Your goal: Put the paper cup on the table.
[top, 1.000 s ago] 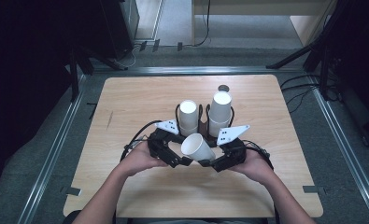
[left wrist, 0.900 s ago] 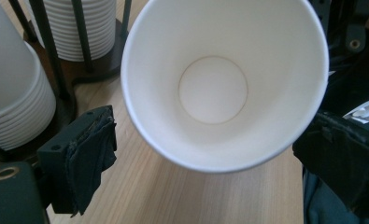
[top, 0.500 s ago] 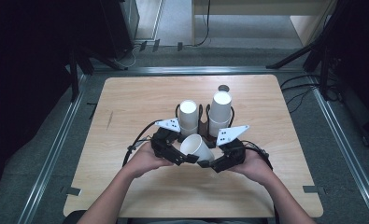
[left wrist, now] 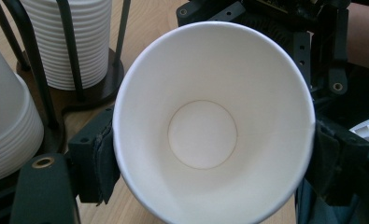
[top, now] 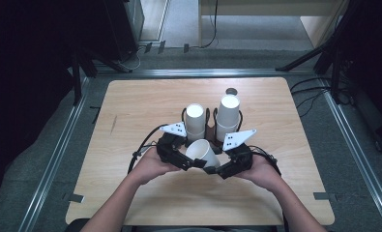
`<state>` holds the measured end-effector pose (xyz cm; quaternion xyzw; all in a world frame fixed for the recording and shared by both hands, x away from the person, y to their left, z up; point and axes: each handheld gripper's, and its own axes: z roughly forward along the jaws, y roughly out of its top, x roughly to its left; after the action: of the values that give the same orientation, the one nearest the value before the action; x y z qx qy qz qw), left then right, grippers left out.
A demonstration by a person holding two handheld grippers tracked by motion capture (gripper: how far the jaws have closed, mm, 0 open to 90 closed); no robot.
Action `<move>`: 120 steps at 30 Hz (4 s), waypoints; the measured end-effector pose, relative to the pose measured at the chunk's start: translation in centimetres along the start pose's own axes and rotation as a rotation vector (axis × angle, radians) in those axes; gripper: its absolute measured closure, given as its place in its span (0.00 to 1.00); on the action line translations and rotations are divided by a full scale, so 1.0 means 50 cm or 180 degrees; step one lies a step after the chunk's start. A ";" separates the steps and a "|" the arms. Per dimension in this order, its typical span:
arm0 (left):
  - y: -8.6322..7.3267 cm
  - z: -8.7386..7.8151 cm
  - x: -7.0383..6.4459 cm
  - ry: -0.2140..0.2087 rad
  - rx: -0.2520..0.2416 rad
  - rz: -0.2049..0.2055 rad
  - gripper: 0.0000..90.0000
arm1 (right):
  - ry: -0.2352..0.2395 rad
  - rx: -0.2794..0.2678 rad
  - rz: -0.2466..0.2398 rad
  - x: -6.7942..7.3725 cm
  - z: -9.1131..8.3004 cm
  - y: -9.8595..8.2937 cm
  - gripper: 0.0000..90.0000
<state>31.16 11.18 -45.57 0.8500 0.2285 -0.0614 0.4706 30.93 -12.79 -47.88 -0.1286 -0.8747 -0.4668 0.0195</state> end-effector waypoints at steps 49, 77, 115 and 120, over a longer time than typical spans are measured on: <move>-0.003 -0.070 0.013 0.0369 0.0097 0.0004 0.23 | -0.0242 0.0245 0.0196 -0.004 -0.004 -0.021 0.24; -0.059 -0.193 0.056 0.0841 0.0134 -0.0272 0.23 | -0.0357 0.0147 0.0246 -0.033 -0.063 -0.023 0.24; -0.102 -0.229 0.175 0.1802 0.0420 -0.0694 0.22 | -0.0568 0.0156 0.0440 -0.051 -0.086 -0.055 0.24; -0.114 -0.231 0.184 0.1950 0.0513 -0.0701 0.22 | -0.0565 0.0144 0.0448 -0.053 -0.086 -0.055 0.24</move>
<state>35.51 26.37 -46.54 0.8337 0.4443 0.1286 0.3018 32.46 -18.34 -48.07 -0.2301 -0.8721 -0.4313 -0.0225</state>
